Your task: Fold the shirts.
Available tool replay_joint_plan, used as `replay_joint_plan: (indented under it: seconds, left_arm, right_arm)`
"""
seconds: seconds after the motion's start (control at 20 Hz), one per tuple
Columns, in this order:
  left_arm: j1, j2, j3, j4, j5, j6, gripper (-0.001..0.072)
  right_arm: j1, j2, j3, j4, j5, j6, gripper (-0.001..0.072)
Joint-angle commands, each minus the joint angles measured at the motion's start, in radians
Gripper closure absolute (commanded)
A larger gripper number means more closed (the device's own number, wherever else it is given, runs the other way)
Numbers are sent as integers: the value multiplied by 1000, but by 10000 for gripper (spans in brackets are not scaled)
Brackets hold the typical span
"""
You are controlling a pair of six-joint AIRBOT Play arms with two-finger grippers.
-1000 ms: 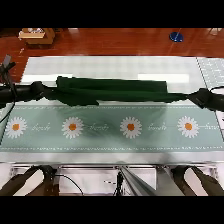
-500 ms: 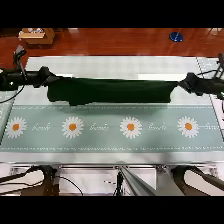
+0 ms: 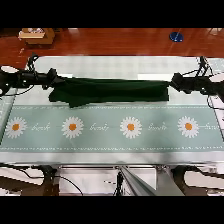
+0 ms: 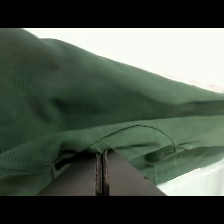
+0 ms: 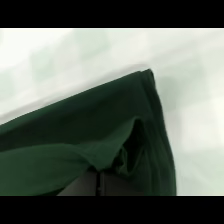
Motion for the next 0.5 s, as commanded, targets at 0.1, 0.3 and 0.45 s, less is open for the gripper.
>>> replay_joint_plan:
  seconds: [0.1,0.3,0.45]
  left_arm:
    - [0,-27,34,-10,41,0,687]
    - [-3,-28,56,-114,96,0,688]
    - [-10,-63,56,-113,111,-1,688]
  right_arm:
    - [4,-14,3,-13,-73,1,691]
    - [8,-14,3,6,-86,2,690]
    - [45,-14,3,2,-153,2,690]
